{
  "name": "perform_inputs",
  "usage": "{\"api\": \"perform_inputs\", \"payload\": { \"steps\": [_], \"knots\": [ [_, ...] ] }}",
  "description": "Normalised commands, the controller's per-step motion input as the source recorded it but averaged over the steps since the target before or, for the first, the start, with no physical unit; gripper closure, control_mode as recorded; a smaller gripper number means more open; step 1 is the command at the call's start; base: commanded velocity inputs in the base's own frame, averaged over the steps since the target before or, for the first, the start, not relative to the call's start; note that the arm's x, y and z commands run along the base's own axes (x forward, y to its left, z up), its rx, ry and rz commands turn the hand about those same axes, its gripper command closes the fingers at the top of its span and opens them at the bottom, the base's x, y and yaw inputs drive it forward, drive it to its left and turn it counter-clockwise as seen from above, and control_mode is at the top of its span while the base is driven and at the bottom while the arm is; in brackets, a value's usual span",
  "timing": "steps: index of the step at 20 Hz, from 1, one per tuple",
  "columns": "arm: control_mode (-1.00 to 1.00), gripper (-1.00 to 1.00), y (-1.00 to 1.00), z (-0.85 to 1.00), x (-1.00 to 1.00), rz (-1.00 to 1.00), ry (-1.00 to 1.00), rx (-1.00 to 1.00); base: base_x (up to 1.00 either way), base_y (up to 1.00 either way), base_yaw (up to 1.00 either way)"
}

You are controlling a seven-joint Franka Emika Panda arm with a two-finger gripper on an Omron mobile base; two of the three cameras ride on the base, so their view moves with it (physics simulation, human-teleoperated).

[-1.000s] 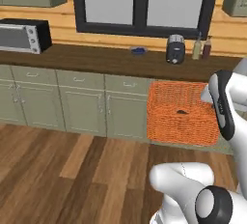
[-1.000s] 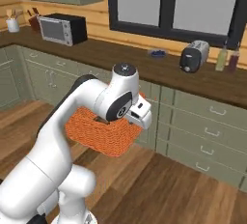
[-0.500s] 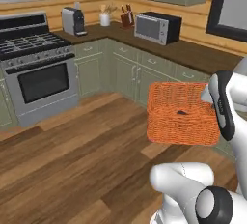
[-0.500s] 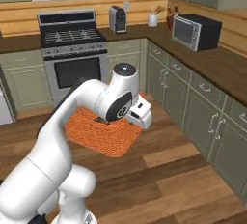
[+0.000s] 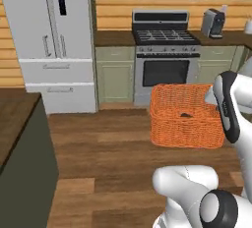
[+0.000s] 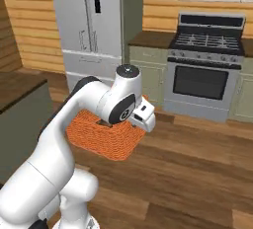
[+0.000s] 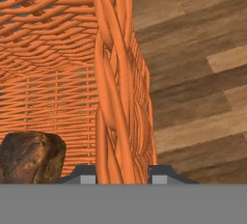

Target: Open the cabinet, pick up the bread from the cabinet and place it in the basket. Then move the basket to the dining counter.

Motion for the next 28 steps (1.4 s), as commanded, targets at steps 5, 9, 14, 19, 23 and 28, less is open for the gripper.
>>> {"api": "perform_inputs", "payload": {
  "steps": [5, 9, 14, 19, 23, 28],
  "knots": [
    [1.00, 1.00, 0.00, 0.00, 0.00, 0.00, 0.00, 0.00, 0.00, 0.00, 1.00],
    [1.00, 1.00, 0.00, 0.00, 0.00, 0.00, 0.00, 0.00, 0.24, -0.03, 0.96],
    [1.00, 1.00, 0.00, 0.00, 0.00, 0.00, 0.00, 0.00, 0.80, -0.34, 0.76],
    [1.00, 1.00, 0.00, 0.00, 0.00, 0.00, 0.00, 0.00, 0.88, -0.42, 0.71],
    [1.00, 1.00, 0.00, 0.00, 0.00, 0.00, 0.00, 0.00, 0.87, -0.17, 0.80],
    [1.00, 1.00, 0.00, 0.00, 0.00, 0.00, 0.00, 0.00, 0.75, -0.46, 0.71]
  ]
}}
